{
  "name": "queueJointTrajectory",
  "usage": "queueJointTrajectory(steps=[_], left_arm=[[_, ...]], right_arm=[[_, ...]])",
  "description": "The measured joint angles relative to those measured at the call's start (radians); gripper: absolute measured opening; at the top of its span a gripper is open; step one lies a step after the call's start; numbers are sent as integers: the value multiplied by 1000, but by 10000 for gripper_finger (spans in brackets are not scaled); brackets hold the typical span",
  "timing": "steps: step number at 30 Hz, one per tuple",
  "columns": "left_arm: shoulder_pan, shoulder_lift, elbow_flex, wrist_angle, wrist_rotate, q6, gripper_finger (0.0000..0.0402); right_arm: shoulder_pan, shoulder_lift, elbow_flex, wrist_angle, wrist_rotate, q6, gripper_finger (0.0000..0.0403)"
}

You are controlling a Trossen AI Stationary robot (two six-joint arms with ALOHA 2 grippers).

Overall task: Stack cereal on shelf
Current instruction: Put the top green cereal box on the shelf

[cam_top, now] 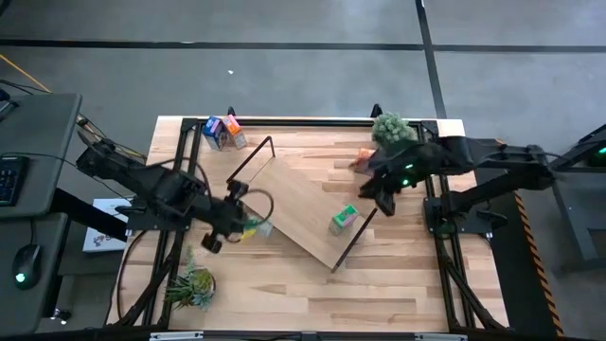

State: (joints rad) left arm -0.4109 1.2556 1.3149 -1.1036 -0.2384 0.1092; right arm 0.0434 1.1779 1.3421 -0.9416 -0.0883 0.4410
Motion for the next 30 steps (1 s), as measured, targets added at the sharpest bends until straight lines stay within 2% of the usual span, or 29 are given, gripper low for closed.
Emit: queueJointTrajectory(steps=[2, 4, 9, 14, 20, 30], left_arm=[[35, 0, 7, 15, -17, -23, 99], [66, 0, 9, 19, -35, -50, 99], [122, 0, 9, 37, -47, -82, 104], [144, 0, 9, 63, -47, -82, 103], [143, 0, 9, 62, -58, -81, 105], [143, 0, 9, 62, -60, -80, 105]], right_arm=[[22, 92, 79, -127, -53, -22, 37], [40, 177, 149, -218, -108, -52, 10], [71, 353, 291, -371, -155, -72, 16], [68, 480, 368, -441, -198, 36, 6], [69, 546, 379, -486, -215, 155, 1], [69, 563, 379, -500, -136, 314, 0]])
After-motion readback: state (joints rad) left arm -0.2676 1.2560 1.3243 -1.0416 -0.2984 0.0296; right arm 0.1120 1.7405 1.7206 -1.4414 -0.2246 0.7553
